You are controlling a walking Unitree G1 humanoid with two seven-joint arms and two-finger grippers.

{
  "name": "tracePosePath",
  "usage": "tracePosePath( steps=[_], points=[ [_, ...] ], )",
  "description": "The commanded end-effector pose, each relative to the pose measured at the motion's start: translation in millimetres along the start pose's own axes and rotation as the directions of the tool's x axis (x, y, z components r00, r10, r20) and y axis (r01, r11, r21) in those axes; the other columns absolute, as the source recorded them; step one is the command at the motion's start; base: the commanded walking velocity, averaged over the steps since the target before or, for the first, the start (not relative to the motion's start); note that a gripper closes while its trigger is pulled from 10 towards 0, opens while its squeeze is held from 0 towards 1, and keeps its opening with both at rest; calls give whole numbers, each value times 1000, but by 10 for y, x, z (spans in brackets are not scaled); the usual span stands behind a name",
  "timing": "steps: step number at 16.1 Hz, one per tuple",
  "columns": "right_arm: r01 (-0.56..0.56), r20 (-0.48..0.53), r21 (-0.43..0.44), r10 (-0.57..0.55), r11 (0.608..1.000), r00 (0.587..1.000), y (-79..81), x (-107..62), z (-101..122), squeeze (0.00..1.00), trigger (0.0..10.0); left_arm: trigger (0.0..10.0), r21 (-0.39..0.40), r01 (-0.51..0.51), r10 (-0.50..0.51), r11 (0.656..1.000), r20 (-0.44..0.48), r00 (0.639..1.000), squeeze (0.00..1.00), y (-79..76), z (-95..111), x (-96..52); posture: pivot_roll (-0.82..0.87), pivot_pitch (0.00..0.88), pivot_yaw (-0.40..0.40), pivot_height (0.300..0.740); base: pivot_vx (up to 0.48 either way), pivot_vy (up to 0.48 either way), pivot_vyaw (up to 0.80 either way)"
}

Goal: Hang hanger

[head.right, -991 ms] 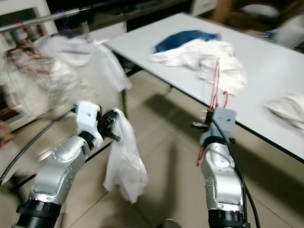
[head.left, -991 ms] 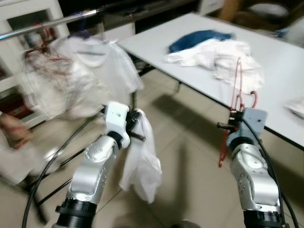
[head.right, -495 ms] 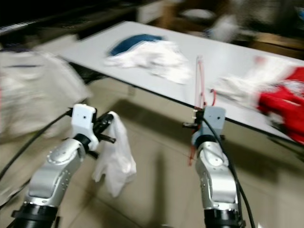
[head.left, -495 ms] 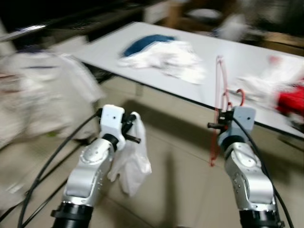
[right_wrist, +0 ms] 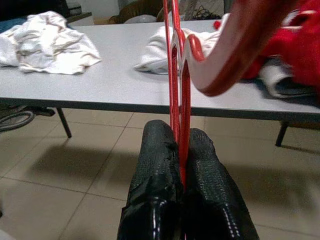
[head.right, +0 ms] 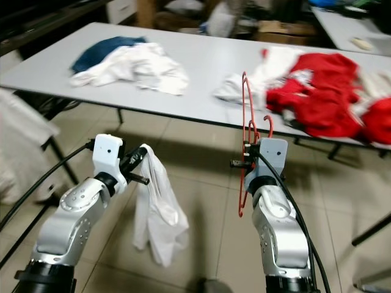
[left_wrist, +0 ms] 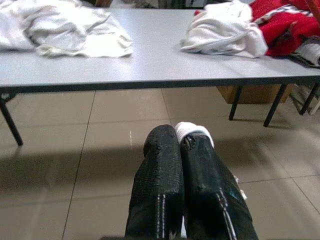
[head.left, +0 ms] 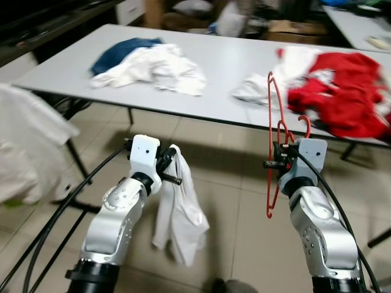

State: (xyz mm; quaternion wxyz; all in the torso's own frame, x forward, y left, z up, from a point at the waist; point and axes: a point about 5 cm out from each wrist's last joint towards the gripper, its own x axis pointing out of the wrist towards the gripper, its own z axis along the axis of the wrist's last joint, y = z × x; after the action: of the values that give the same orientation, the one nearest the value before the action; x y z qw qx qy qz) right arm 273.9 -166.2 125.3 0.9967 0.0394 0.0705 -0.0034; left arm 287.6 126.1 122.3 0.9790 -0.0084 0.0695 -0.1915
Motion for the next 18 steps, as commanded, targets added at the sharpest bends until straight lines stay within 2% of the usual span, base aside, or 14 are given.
tracePosePath(
  steps=[1, 4, 6, 11, 15, 18],
  points=[
    [-2, 14, -13, 2, 1000, 1000, -25, -11, 57, 0, 10000, 10000, -1, 22, -22, 1000, 45, 999, 0, -48, 72, 3, -97, 0, 26, 740, 0, 0, -800],
    [-66, 19, -60, 67, 996, 998, 35, -11, 132, 0, 10000, 10000, -22, 13, -11, 1000, 66, 998, 0, -40, 95, 27, -113, 0, 26, 740, 0, 0, -800],
    [-147, 6, -95, 148, 985, 989, 95, -28, 166, 0, 10000, 10000, -33, 21, -18, 999, 76, 997, 0, -41, 122, 59, -122, 0, 31, 740, 122, 0, 0],
    [-185, -2, -126, 187, 975, 982, 114, -52, 196, 0, 10000, 10000, -50, 25, -20, 998, 87, 996, 0, -58, 136, 90, -131, 0, 37, 740, 277, 0, 0],
    [-216, 6, -158, 219, 964, 976, 112, -41, 258, 0, 10000, 10000, -61, 32, -25, 998, 106, 994, 0, -60, 183, 135, -142, 0, 41, 740, 310, 0, -705],
    [-251, 20, -206, 261, 946, 965, 85, -3, 361, 0, 10000, 10000, -65, 41, -33, 997, 129, 991, 0, -57, 249, 181, -139, 0, 36, 740, 338, 0, 0]
  ],
)
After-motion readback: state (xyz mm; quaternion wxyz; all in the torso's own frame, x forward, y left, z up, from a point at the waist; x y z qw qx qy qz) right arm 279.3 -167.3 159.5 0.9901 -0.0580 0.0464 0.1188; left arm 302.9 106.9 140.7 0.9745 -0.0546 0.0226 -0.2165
